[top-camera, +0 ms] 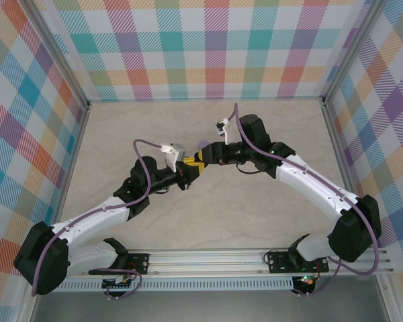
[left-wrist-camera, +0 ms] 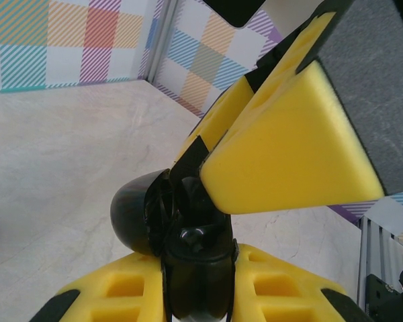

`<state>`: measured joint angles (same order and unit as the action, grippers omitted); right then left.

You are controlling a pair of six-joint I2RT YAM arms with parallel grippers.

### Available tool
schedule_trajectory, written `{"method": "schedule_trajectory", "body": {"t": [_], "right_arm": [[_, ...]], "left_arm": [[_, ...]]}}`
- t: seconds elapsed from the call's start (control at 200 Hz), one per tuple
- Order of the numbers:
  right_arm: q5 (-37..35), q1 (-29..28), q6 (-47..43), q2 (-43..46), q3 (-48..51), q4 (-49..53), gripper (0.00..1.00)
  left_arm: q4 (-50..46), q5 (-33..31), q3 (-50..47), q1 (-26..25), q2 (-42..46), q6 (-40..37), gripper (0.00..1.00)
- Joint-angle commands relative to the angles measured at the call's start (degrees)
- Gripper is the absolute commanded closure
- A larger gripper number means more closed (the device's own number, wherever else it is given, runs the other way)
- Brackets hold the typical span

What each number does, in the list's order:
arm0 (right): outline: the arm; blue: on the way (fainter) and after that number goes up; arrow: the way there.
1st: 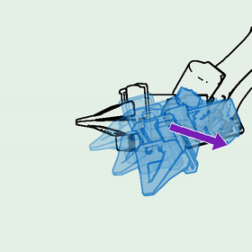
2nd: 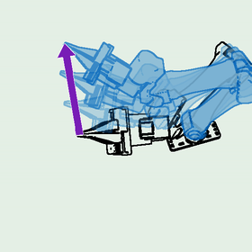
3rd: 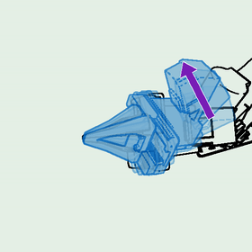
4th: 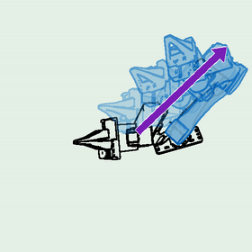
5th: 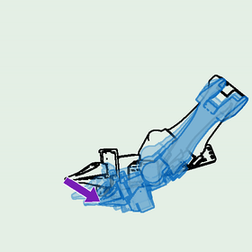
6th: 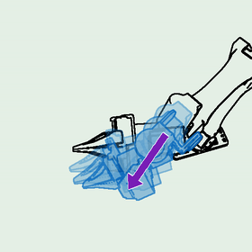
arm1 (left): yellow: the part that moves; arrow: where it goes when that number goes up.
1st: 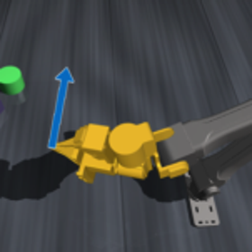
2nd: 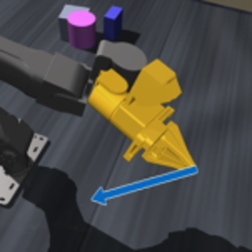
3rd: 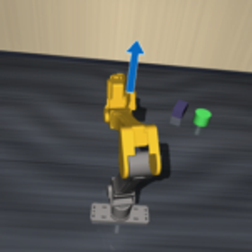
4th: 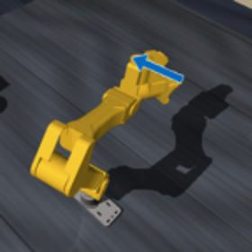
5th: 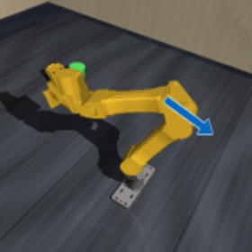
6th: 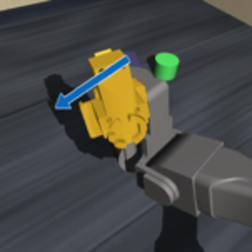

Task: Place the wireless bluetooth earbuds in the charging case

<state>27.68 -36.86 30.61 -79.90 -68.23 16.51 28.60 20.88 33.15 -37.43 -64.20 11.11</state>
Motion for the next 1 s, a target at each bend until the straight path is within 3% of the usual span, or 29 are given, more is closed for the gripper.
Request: {"method": "schedule_trajectory", "body": {"t": [0.0,0.52,0.83,0.995], "right_arm": [[-1.35,-0.54,-1.42,1.62,-1.82,2.26,0.55],[-6.85,-0.58,-3.53,5.21,-2.53,6.04,0.47],[-22.31,-0.41,-3.58,6.33,-3.72,15.6,0.44],[-24.22,-0.16,-4.65,2.24,-4.97,20.6,0.44]], "left_arm": [[1.67,-0.84,1.13,-0.54,1.78,-0.59,0.89],[-2.66,-1.54,1.7,-0.54,4.08,-2.66,0.89],[-9.39,-1.78,3.35,-0.58,9.41,-3.47,0.89],[-14.11,-2.51,4.7,-0.53,13.62,-3.47,0.89]]}}
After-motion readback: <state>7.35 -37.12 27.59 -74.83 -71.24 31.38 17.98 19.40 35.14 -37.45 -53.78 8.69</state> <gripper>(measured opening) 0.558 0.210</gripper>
